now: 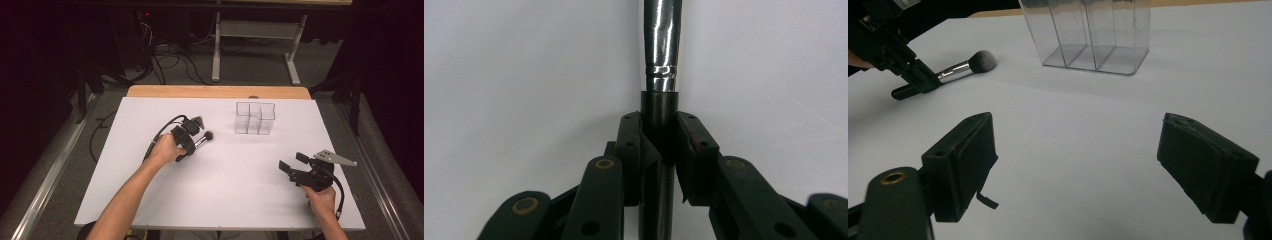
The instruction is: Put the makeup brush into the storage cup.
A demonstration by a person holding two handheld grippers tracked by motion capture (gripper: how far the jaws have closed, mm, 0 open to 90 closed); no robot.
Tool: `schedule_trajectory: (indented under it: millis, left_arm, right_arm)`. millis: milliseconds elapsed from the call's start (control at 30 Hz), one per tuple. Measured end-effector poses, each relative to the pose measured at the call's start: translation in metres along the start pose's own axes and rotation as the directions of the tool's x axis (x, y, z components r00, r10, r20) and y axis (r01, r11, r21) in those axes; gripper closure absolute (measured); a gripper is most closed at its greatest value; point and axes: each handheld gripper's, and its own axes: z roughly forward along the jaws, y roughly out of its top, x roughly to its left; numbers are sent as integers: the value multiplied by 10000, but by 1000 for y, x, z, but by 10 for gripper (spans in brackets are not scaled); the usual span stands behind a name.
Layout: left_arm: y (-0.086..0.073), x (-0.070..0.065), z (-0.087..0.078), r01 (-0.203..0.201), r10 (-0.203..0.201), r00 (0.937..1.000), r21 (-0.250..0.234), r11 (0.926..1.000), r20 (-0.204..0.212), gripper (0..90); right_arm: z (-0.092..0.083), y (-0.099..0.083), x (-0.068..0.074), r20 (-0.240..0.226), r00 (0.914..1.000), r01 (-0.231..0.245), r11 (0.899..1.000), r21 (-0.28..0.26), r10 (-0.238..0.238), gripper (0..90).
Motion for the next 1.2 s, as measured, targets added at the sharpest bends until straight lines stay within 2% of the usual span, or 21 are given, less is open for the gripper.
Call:
schedule_trajectory:
  millis: [333,500,533,600,700,800,833,900,933,967,1000,1033,1067,1133,1167,1200]
  left_arm:
    - [1,-2,-5,-102,95,9998,-345,9994,-187,743]
    - [-2,-4,-16,-107,98,9999,-975,9952,-103,743]
    - [-2,-4,-16,-107,98,9999,-975,9952,-103,743]
    - [-4,-6,-23,-119,110,9999,-1372,9905,-72,742]
    - [-5,-6,-28,-202,195,9998,-1588,9871,-59,743]
    - [-8,-9,-36,-155,176,9998,-2071,9782,81,742]
    - [-8,-9,-36,-155,176,9998,-2071,9782,81,742]
    - [-11,-12,-42,-110,180,9995,-2494,9683,258,742]
    - [-12,-13,-44,-203,280,9993,-2602,9653,258,743]
    - [-12,-13,-44,-203,280,9993,-2602,9653,258,742]
    - [-13,-14,-46,-194,290,9991,-2732,9618,310,742]
    - [-15,-17,-49,-199,326,9987,-2966,9548,380,742]
    - [-15,-17,-49,-199,326,9987,-2966,9548,380,742]
    - [-19,-21,-52,-229,409,9980,-3246,9456,488,742]
    - [-19,-21,-52,-229,409,9980,-3246,9456,488,742]
    - [-22,-25,-53,-158,370,9978,-3420,9396,555,742]
  right_arm:
    - [0,0,-1,19,10000,-74,10000,-62,74,174]
    - [0,0,0,-17,10000,29,10000,-33,-29,174]
    - [0,0,0,-17,10000,29,10000,-33,-29,174]
    - [0,0,0,24,10000,-1,10000,21,1,174]
    - [0,0,0,24,10000,-11,10000,-15,11,174]
    - [0,0,0,28,10000,9,10000,-7,-9,174]
    - [0,0,0,28,10000,9,10000,-7,-9,174]
    - [0,0,1,5,10000,6,10000,-43,-6,174]
    - [0,0,0,-8,10000,41,10000,-48,-41,174]
    - [0,0,0,-8,10000,41,10000,-48,-41,174]
    - [1,0,0,20,10000,-1,10000,-1,1,174]
    - [0,0,0,37,10000,-36,10000,14,35,173]
    - [0,0,0,20,10000,-2,10000,-11,2,173]
    - [0,0,0,21,10000,6,10000,-14,-6,174]
    - [0,0,0,35,10000,-34,10000,-4,34,173]
    - [0,0,0,28,10000,-13,10000,-8,13,174]
